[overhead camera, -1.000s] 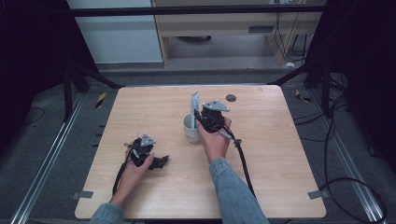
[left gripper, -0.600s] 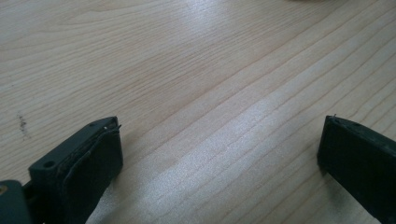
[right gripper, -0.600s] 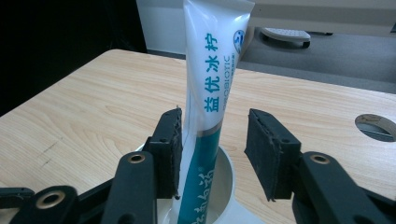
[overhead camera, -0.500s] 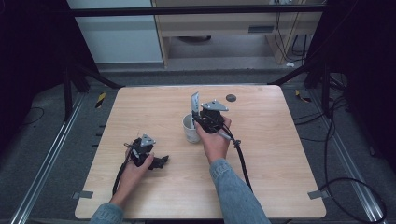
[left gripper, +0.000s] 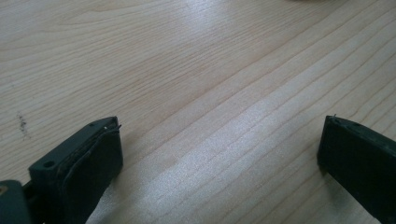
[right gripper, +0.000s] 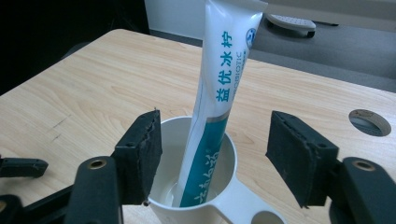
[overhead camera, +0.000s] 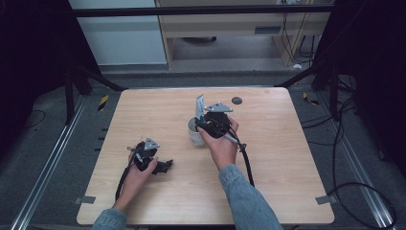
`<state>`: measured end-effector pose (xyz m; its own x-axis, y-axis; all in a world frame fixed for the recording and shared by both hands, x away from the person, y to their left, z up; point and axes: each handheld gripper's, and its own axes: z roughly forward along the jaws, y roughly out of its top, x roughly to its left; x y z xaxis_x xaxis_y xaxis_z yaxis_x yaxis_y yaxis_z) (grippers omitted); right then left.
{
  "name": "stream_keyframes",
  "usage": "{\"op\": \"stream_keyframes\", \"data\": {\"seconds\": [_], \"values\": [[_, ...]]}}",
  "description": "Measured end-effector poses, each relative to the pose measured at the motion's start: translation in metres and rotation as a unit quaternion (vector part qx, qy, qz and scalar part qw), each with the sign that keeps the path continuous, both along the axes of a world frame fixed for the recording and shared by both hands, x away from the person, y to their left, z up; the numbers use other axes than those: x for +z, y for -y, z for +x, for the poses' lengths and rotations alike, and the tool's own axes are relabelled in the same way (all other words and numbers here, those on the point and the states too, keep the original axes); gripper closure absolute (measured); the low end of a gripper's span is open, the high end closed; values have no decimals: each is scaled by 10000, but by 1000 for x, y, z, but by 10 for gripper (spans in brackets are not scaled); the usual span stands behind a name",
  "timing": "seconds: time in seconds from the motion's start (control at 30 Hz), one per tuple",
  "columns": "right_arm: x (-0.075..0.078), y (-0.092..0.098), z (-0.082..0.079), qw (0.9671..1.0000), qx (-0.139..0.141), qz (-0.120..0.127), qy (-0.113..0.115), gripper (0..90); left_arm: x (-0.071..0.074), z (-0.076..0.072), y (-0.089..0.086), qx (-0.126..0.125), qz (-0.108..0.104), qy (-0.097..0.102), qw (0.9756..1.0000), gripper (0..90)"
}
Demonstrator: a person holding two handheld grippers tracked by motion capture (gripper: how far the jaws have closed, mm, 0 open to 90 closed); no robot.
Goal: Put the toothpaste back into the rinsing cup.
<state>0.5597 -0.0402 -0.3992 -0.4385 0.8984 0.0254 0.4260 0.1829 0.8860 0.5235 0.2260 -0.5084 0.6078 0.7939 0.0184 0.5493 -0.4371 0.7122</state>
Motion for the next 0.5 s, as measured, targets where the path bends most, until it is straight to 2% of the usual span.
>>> {"op": "stream_keyframes", "data": {"seconds": [0.1,0.43,0.5], "values": [[3,2,-2,9999,35,70,-104,326,0,0,0,0,2,-1,10000,0],[7,6,-6,9994,196,-54,-298,211,0,0,0,2,-3,-1,10000,0],[8,7,-7,9993,237,-87,-280,195,0,0,0,2,-3,0,10000,0]]}}
